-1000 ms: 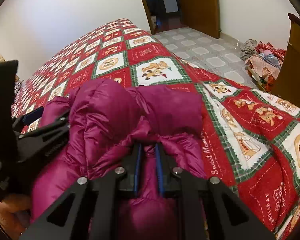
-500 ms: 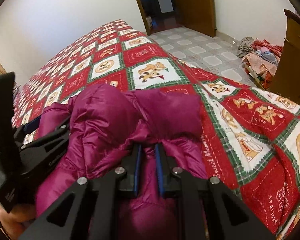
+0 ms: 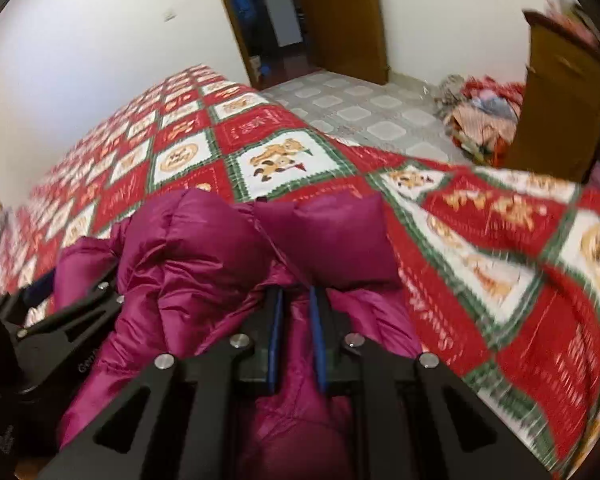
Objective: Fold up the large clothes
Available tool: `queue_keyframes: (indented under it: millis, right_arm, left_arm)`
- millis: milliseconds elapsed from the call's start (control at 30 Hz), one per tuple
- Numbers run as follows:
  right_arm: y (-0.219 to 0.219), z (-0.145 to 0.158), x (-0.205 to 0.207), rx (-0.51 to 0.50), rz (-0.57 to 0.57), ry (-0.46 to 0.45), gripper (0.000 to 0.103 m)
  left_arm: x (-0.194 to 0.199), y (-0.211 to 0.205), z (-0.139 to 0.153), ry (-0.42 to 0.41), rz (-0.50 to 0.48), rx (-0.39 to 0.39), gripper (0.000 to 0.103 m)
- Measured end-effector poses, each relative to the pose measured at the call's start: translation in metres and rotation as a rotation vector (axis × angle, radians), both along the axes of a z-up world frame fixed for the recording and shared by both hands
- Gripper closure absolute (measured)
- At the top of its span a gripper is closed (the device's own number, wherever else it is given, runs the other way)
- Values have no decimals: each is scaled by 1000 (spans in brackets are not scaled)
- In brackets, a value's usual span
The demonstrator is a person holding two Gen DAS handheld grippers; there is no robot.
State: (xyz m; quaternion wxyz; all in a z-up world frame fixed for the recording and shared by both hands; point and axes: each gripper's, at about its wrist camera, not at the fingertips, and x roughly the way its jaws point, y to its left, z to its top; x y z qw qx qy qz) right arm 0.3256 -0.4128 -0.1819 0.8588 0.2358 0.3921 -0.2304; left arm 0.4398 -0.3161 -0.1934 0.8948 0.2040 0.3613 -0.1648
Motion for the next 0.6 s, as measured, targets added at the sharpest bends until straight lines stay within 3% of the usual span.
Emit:
queue_keyframes:
  millis: [367,600]
  right_arm:
    - [1,0,2,-7,4,-4,86]
    - [7,15,2,-46,117,111,86]
  left_arm:
    - [-3,7,5,7,-17,-13,26]
    - [-25,35,24,75,-62,-52,26]
